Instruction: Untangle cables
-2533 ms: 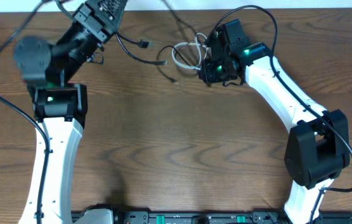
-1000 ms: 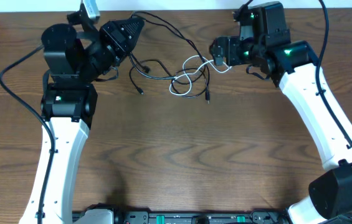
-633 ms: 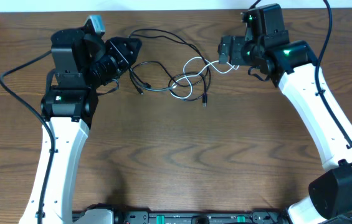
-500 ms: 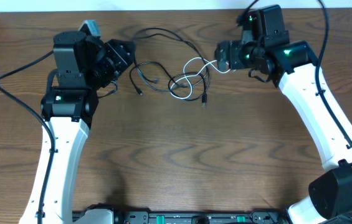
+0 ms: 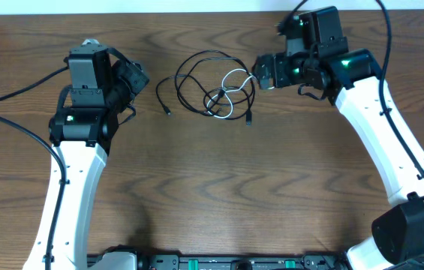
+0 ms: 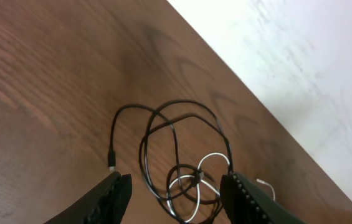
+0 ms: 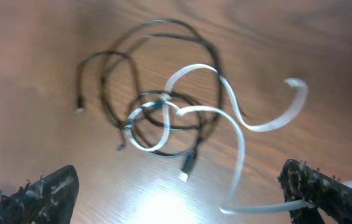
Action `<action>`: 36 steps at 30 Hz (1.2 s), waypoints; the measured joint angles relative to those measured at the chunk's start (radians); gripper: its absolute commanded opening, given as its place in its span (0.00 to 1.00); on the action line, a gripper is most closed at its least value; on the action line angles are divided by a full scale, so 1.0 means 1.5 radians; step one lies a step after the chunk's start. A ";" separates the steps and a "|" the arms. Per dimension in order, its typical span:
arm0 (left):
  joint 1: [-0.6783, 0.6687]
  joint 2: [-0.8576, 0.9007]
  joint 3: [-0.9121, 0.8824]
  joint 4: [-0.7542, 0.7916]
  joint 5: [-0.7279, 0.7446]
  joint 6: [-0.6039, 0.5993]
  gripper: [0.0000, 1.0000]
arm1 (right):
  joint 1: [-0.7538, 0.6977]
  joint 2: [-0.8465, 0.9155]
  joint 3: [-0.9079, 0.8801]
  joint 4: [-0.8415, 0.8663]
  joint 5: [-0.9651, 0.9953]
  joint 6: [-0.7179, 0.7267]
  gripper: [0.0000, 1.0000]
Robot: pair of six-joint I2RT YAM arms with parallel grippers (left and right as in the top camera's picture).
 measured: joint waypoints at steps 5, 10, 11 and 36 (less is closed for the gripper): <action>-0.010 0.001 0.000 -0.006 -0.004 0.000 0.52 | 0.005 0.000 0.000 -0.034 0.139 0.140 0.99; -0.030 0.024 0.000 -0.005 -0.005 0.001 0.53 | 0.002 0.000 -0.001 -0.072 0.296 0.320 0.99; -0.033 0.032 0.000 -0.006 -0.005 0.001 0.53 | 0.003 0.000 -0.001 -0.072 0.304 0.336 0.99; -0.040 0.122 0.000 0.007 0.046 0.005 0.59 | 0.007 0.000 -0.001 -0.129 -0.072 0.332 0.26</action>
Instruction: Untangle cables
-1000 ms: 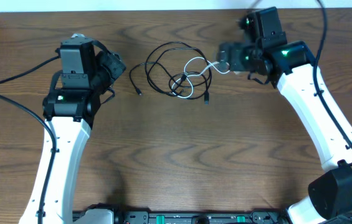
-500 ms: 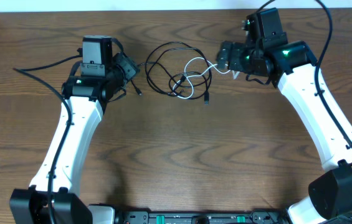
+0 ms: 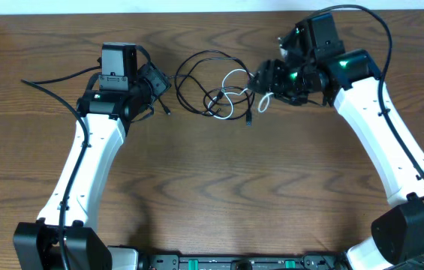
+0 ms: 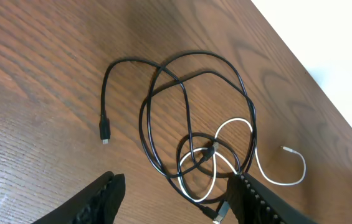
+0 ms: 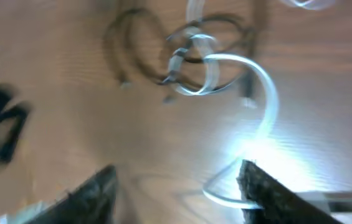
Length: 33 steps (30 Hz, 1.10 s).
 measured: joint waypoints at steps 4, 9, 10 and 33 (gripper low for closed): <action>0.000 0.000 0.000 0.001 0.000 0.000 0.59 | 0.010 0.000 0.000 -0.066 0.156 0.104 0.47; 0.000 0.000 0.000 0.001 0.001 0.000 0.59 | 0.022 0.000 0.000 -0.064 0.215 0.153 0.95; 0.000 0.000 0.000 0.001 0.003 0.000 0.59 | 0.024 0.000 0.000 -0.061 0.218 0.158 0.95; 0.000 0.000 0.000 0.090 0.376 0.117 0.59 | 0.036 0.000 0.000 0.353 -0.061 0.156 0.99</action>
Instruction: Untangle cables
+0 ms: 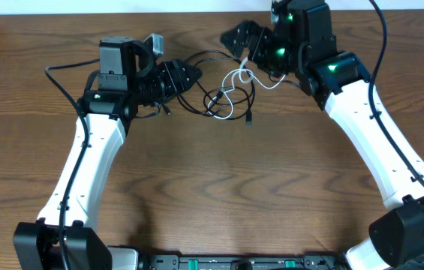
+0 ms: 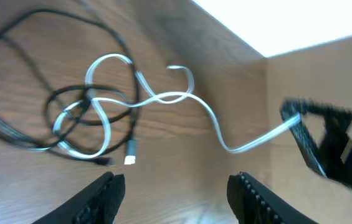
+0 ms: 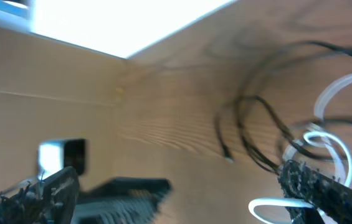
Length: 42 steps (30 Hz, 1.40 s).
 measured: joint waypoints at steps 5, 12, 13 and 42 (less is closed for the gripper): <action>-0.002 0.000 0.000 0.044 0.061 0.003 0.59 | 0.000 0.000 0.000 0.085 -0.017 0.055 0.99; -0.019 0.000 0.000 0.101 0.085 0.050 0.70 | 0.000 0.000 0.000 0.109 -0.067 0.113 0.99; -0.023 0.000 0.000 0.105 0.083 0.058 0.71 | 0.000 0.000 0.000 0.109 -0.076 0.116 0.99; -0.084 0.004 0.000 0.156 -0.001 0.141 0.08 | -0.001 0.000 0.000 0.109 -0.223 0.164 0.99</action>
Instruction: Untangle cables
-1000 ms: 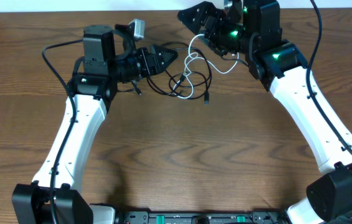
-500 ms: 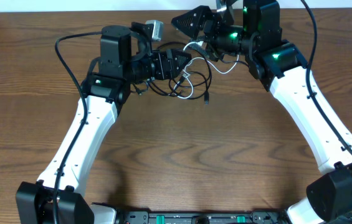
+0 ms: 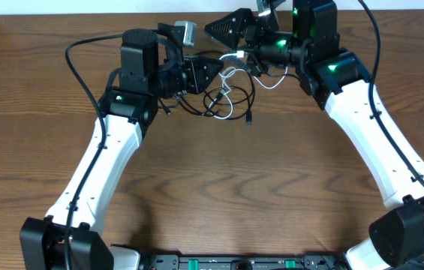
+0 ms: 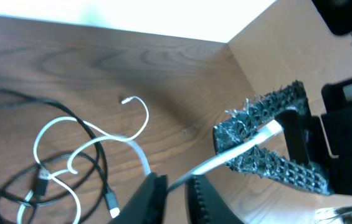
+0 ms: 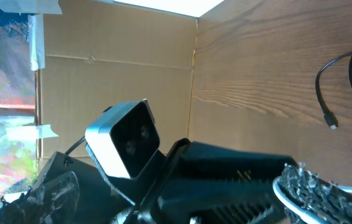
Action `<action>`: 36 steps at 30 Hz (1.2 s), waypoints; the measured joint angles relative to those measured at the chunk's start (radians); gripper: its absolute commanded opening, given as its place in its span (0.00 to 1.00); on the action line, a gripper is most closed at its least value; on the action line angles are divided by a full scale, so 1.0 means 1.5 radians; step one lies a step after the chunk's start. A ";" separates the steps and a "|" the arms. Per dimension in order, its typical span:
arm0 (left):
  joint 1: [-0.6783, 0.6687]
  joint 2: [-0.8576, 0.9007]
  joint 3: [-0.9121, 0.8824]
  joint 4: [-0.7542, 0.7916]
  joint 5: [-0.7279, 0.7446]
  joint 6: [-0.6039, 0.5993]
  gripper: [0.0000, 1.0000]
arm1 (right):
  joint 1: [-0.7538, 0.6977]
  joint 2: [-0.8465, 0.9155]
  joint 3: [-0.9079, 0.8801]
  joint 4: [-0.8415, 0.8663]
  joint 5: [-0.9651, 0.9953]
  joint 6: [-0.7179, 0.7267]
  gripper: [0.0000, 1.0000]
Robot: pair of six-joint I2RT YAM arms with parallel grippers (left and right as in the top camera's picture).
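A black cable [image 3: 253, 94] and a white cable [image 3: 227, 96] lie looped through each other on the wooden table [image 3: 219, 187]. One white strand rises from the tangle to my right gripper [image 5: 179, 177], whose fingers stand wide apart. The strand's end is caught on its right finger [image 5: 309, 193]. In the overhead view that gripper [image 3: 210, 30] hangs above the table's far side. My left gripper [image 4: 176, 183] sits just under it [image 3: 215, 69], closed down on the raised white strand [image 4: 225, 155], which kinks sharply at its jaws. The black plug [image 4: 113, 208] lies below.
A cardboard wall [image 4: 256, 50] stands behind the table's far edge [image 3: 121, 13]. My left wrist's camera [image 5: 123, 143] and gripper body fill the space between my right fingers. Both arms' own black leads arc over the table's back corners.
My left gripper was open beside the tangle. It now sits further right, under my right gripper, with its fingers narrowed onto the raised white strand. The right gripper has barely moved.
Both grippers first stood open on either side of the tangle, the white end by my right finger. The left arm then came nearer. After that the right gripper held the white end up at the far side, and now the left has closed on that strand.
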 measured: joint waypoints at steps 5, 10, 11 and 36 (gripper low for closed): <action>0.000 0.001 0.000 0.003 0.001 -0.001 0.08 | 0.000 0.000 0.000 -0.005 -0.001 -0.010 0.99; 0.000 0.001 0.000 0.018 0.005 -0.001 0.07 | 0.000 0.000 0.000 -0.017 -0.001 -0.024 0.99; 0.000 0.001 0.000 0.020 0.005 -0.001 0.07 | 0.000 0.000 0.000 -0.018 0.000 -0.025 0.99; -0.012 0.001 0.000 0.005 0.006 -0.001 0.53 | -0.007 0.000 0.000 0.014 -0.016 0.014 0.99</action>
